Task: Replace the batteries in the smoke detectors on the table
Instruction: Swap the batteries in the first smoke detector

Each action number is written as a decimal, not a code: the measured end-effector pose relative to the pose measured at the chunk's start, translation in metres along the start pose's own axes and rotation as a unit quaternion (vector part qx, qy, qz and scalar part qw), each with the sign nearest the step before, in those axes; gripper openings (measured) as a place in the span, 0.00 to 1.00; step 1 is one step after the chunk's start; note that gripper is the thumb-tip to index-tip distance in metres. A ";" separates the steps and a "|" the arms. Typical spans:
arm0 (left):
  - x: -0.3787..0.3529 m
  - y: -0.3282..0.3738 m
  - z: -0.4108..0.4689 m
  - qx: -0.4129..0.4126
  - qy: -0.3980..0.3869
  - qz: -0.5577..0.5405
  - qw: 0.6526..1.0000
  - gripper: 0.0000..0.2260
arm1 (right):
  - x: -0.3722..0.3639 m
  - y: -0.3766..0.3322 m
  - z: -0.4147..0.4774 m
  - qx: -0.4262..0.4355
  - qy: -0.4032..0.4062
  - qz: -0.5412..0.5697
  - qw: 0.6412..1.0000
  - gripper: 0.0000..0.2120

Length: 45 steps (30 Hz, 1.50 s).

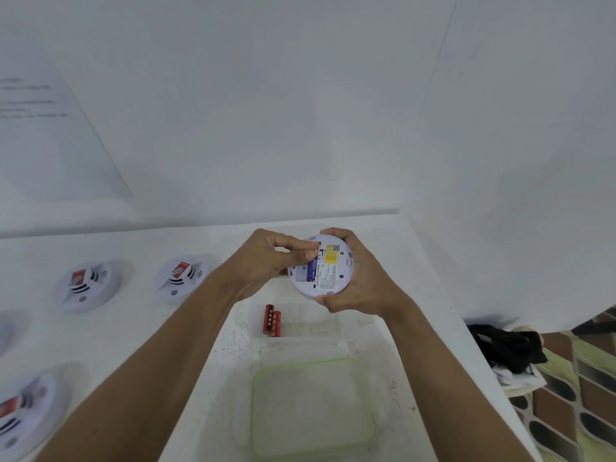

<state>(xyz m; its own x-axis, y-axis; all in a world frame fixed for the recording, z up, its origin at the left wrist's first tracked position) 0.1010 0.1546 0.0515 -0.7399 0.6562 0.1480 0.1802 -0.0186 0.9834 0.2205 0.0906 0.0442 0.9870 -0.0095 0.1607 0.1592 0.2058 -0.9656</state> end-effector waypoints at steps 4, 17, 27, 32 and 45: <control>0.002 -0.001 -0.003 -0.004 0.005 0.010 1.000 0.11 | -0.004 0.000 0.000 0.003 -0.006 -0.002 1.000 0.42; 0.005 -0.003 -0.004 0.033 0.024 -0.018 0.999 0.15 | -0.004 -0.004 0.001 0.003 -0.003 0.005 1.000 0.41; 0.004 0.003 -0.005 0.012 0.068 -0.010 0.998 0.13 | 0.004 -0.010 0.002 0.005 0.004 -0.016 1.000 0.41; 0.004 0.008 -0.006 0.005 0.064 0.018 0.998 0.12 | 0.003 -0.011 0.001 -0.001 0.005 -0.013 1.000 0.41; 0.051 0.023 0.002 -0.077 0.200 0.192 0.958 0.05 | 0.014 0.001 0.009 -0.022 0.041 -0.017 0.999 0.44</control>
<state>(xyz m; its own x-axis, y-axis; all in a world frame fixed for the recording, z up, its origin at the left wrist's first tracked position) 0.0685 0.1890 0.0819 -0.8328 0.2375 0.5000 0.4144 -0.3312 0.8477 0.2346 0.0998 0.0472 0.9791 -0.0964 0.1789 0.1927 0.1616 -0.9679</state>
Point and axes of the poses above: each hand's wrist, its own z-axis towards the middle knuckle, its own x-axis out of the back of the hand, y = z × x, the point moved 10 cm from there along z, towards the middle knuckle, and after that the axes turned 8 degrees about z, right-handed, at the moved point
